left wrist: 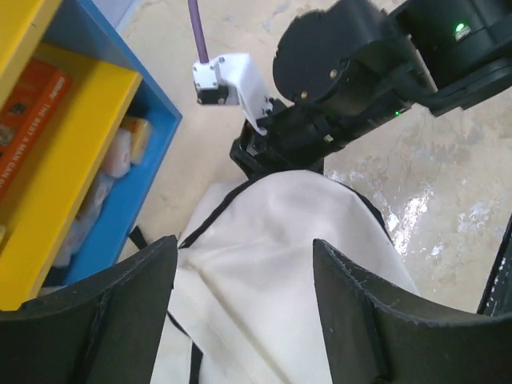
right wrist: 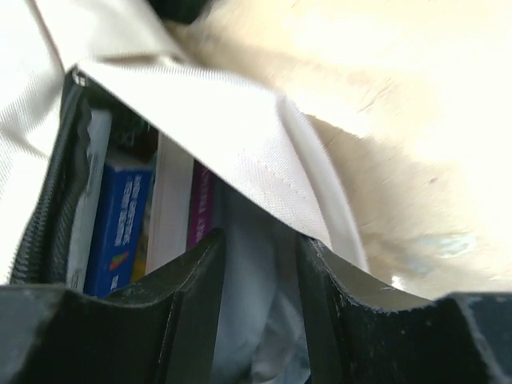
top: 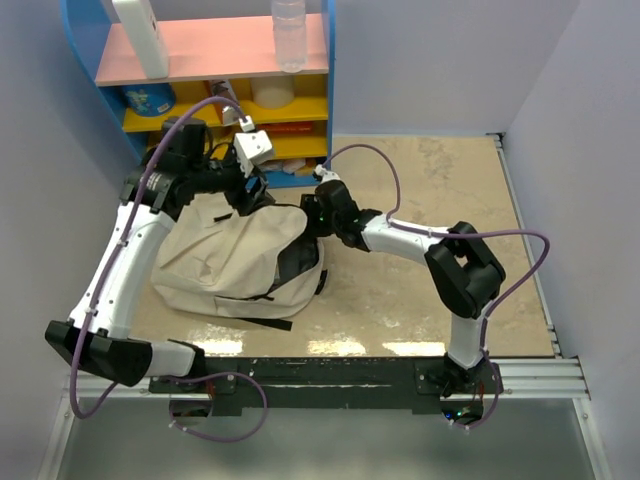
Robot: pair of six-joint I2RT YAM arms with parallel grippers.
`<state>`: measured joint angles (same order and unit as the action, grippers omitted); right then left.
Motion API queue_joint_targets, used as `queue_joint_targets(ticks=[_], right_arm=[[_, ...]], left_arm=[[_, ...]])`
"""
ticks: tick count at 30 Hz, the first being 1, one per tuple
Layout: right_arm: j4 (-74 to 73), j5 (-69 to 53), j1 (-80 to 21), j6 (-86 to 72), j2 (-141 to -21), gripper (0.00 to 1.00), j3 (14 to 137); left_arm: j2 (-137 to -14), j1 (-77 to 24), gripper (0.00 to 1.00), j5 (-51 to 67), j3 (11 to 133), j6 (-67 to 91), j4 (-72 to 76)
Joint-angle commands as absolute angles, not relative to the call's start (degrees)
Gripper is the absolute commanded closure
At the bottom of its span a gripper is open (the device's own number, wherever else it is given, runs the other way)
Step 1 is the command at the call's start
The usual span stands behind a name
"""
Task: Pack the student bag
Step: Zip the student bag at the center of the board.
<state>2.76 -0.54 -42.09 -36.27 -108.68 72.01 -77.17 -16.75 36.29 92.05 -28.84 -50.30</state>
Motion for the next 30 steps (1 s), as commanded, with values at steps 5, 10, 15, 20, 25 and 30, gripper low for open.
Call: queue_joint_targets(ticks=[5, 10, 15, 20, 25, 30], right_arm=[[-1.76, 8.0, -39.82, -33.31, -109.42, 0.57, 76.29], [-0.44, 8.09, -39.11, -34.27, -111.27, 0.57, 76.9], [-0.52, 7.03, -38.85, -33.67, -113.38, 0.58, 81.46], [-0.36, 4.58, -38.85, -33.49, -111.28, 0.58, 81.57], [5.01, 2.11, -38.85, -33.93, -99.16, 0.58, 69.1], [8.96, 0.62, -39.9, -31.39, -83.87, 0.58, 54.51]], left_arm=[[-78.57, -18.01, 0.32, 42.98, 73.66, -35.32, -46.93], [-76.91, -24.59, 0.32, 37.73, 64.87, -38.49, -44.3], [-75.41, -27.68, 0.34, 30.69, 56.8, -40.25, -41.14], [-75.32, -27.51, 0.36, 25.58, 51.95, -38.68, -35.79], [-75.41, -21.73, 0.36, 30.83, 58.6, -33.94, -35.14], [-76.38, -14.86, 0.36, 36.37, 69.78, -33.66, -40.25]])
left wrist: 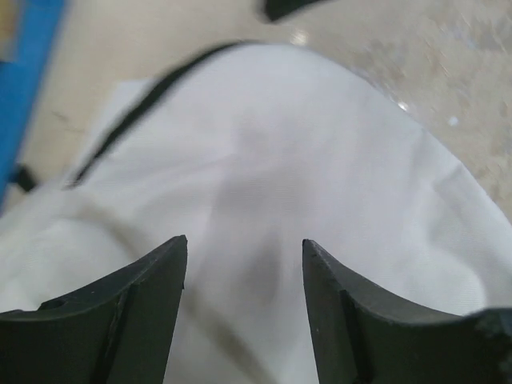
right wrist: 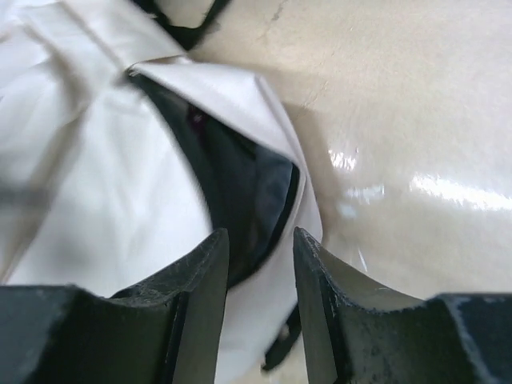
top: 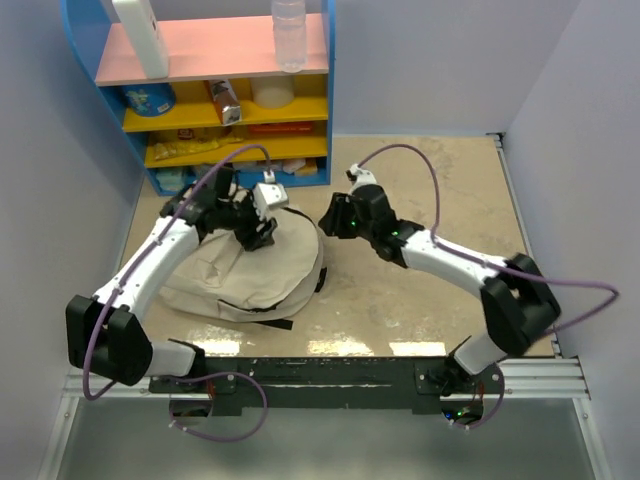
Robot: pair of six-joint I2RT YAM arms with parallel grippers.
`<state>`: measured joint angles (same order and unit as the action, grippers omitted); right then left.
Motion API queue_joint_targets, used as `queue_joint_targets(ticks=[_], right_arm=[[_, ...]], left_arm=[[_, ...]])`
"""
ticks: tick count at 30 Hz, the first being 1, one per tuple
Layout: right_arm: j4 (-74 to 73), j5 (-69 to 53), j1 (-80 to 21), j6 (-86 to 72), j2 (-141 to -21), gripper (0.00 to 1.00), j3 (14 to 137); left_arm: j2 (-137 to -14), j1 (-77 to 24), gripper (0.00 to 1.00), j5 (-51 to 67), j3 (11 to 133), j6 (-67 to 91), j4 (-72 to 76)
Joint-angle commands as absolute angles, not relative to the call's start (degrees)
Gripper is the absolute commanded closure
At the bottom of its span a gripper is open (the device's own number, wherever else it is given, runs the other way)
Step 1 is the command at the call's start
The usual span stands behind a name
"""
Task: Pack the student bag
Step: Zip the student bag at the center of the board.
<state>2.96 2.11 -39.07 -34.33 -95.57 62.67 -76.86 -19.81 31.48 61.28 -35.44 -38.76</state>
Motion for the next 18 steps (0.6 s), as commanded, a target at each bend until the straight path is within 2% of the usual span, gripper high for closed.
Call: queue_joint_targets(ticks=[1, 8, 14, 18], right_arm=[[9.4, 0.09, -41.56, -30.25, -79.15, 0.58, 53.01], [4.93, -7.37, -54.65, -19.43, -67.08, 0.58, 46.33], [-2.87, -9.41, -62.66, -15.39, -65.92, 0.58, 48.16], [-6.85, -9.05, -67.31, -12.32, -69.68, 0.57, 51.23]], left_arm=[[-76.2, -13.29, 0.36, 36.56, 70.74, -34.45, -42.08], [-73.39, -9.58, 0.33, 39.02, 75.33, -43.85, -56.33], [-68.73, -7.03, 0.36, 41.22, 70.5, -42.1, -54.5], [-69.08, -6.5, 0.37, 42.53, 69.79, -41.92, -55.36]])
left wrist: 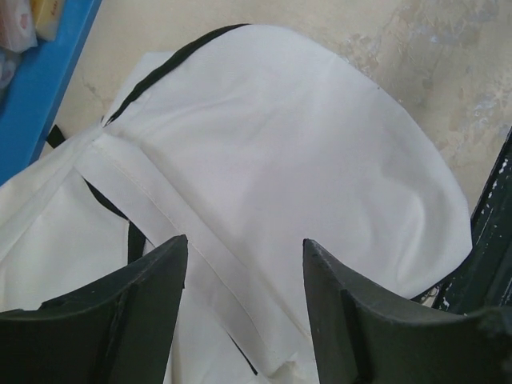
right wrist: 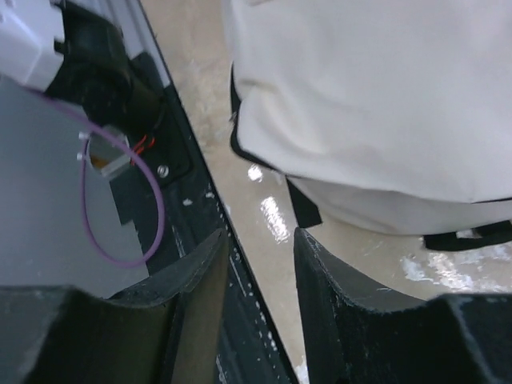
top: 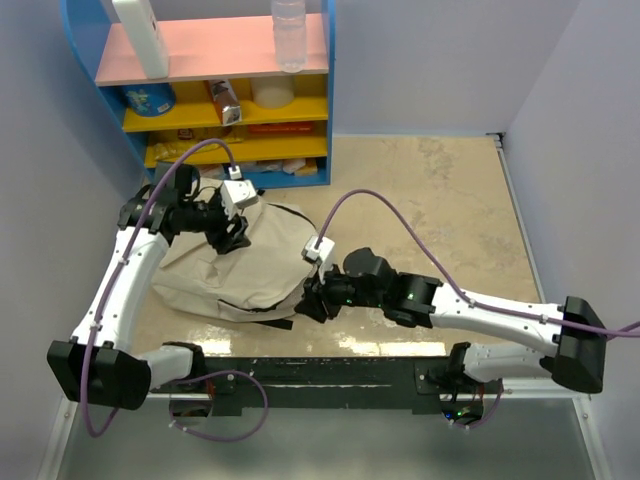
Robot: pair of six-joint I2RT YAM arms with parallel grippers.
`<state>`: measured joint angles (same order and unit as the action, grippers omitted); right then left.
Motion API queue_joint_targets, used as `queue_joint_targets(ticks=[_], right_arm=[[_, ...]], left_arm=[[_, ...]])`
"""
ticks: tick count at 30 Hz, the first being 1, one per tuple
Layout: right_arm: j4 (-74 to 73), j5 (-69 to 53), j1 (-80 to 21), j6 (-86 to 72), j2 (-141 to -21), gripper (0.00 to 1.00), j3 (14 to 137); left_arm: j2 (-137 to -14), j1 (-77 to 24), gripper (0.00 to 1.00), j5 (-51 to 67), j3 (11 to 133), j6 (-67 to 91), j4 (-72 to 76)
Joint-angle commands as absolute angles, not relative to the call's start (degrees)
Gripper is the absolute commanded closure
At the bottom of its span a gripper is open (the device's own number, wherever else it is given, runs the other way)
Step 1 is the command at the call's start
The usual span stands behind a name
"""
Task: Pack the student bag
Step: Zip the student bag at the center of the board.
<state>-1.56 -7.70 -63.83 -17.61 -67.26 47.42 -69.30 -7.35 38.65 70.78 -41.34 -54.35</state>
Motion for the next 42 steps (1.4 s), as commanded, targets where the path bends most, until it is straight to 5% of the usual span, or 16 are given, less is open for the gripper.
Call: queue_joint_targets(ticks=[1, 12, 21, 32, 42], right_arm=[[-7.55, -8.88, -69.06, -11.78, -70.92, 0.56, 52.02], [-3.43, 3.33, -74.0, -2.21, -84.9, 0.3, 59.94], [1.48, 13.01, -74.71, 4.91, -87.71, 0.27, 59.86], [3.34, 15.03, -75.06, 7.21, -95.96, 0.29, 64.33], [0.62, 16.7, -75.06, 5.8, -93.88, 0.54, 65.92]], left_arm=[[-69.34, -6.42, 0.37, 42.97, 69.87, -43.4, -57.29], [-68.64, -5.62, 0.39, 43.77, 69.08, -45.7, -59.5], [-69.17, -5.19, 0.39, 44.65, 68.2, -46.93, -59.24], [-70.4, -2.55, 0.38, 46.05, 68.64, -50.01, -60.82], [-71.28, -0.79, 0.39, 48.07, 69.17, -51.42, -62.14]])
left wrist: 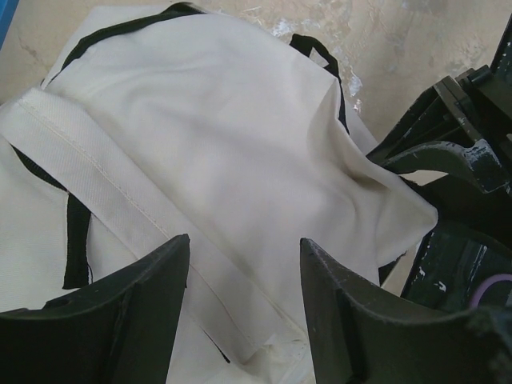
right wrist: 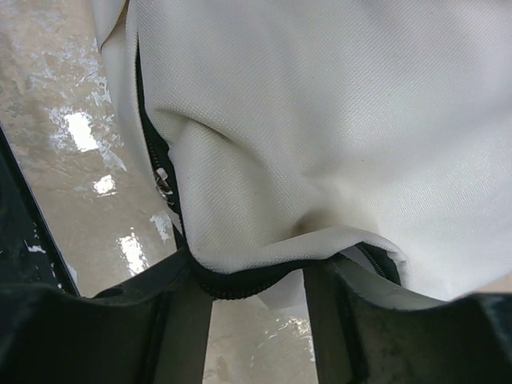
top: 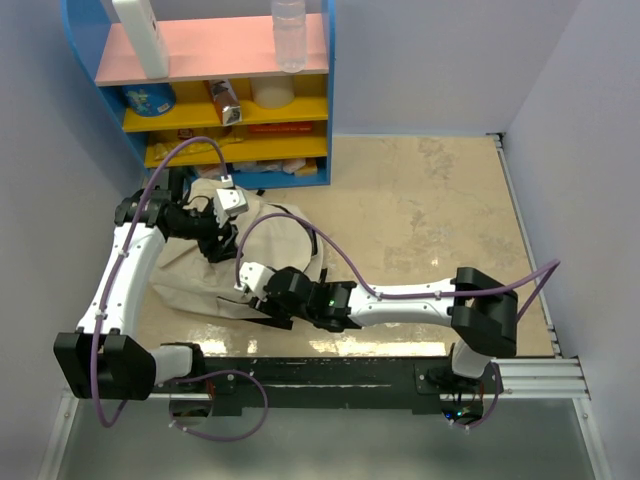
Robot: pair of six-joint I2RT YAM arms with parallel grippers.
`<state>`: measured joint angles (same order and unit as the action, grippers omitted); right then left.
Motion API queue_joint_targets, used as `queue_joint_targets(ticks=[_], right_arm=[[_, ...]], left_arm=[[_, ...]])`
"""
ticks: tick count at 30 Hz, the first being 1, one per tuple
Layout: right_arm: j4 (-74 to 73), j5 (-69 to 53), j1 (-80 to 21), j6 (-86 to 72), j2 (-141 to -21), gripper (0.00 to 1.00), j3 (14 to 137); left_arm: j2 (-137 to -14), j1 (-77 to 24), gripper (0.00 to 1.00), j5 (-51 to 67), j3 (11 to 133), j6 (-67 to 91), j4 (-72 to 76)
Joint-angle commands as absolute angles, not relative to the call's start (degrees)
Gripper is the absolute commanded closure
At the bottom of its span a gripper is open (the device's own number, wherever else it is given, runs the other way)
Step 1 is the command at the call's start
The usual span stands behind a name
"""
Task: Pack the student bag
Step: Zip the student bag at the center of the board.
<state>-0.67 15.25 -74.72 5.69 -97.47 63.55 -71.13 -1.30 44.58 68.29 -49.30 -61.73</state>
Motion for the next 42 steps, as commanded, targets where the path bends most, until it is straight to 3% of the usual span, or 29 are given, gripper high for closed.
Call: queue_joint_targets(ticks=[1, 5, 11, 16, 22, 27, 28, 42], right_arm=[[0.18, 16.7, -75.06, 5.71, -93.52, 0.56, 65.66], [-0.61, 15.91, -75.06, 4.75, -92.99, 0.59, 65.56], [-3.25, 13.54, -75.15, 3.69, -91.5, 0.51, 66.71], [-3.51, 13.54, -75.06, 3.6, -91.32, 0.51, 66.97], [-2.72, 12.74, -75.15, 2.64, -91.84, 0.6, 67.5], [-2.63, 11.95, -75.06, 2.29, -92.2, 0.79, 67.76], [-2.9, 11.69, -75.15, 2.29, -92.02, 0.88, 68.2], [-7.2, 10.46, -75.06, -2.98, -82.97, 0.99, 65.66]], left_arm=[[-71.37, -0.79, 0.38, 48.16, 69.08, -51.42, -62.14], [-71.11, -0.79, 0.38, 48.78, 68.91, -51.24, -62.23], [-70.31, -0.88, 0.37, 48.25, 68.64, -51.42, -62.23], [-70.05, -0.79, 0.37, 48.25, 68.2, -51.24, -61.79], [-69.87, -0.79, 0.37, 48.16, 67.94, -51.15, -61.7], [-69.52, -0.79, 0.37, 47.73, 67.68, -51.33, -61.7], [-69.52, -0.79, 0.37, 47.64, 67.59, -51.33, -61.7], [-69.08, -0.79, 0.37, 48.43, 67.5, -52.82, -64.77]])
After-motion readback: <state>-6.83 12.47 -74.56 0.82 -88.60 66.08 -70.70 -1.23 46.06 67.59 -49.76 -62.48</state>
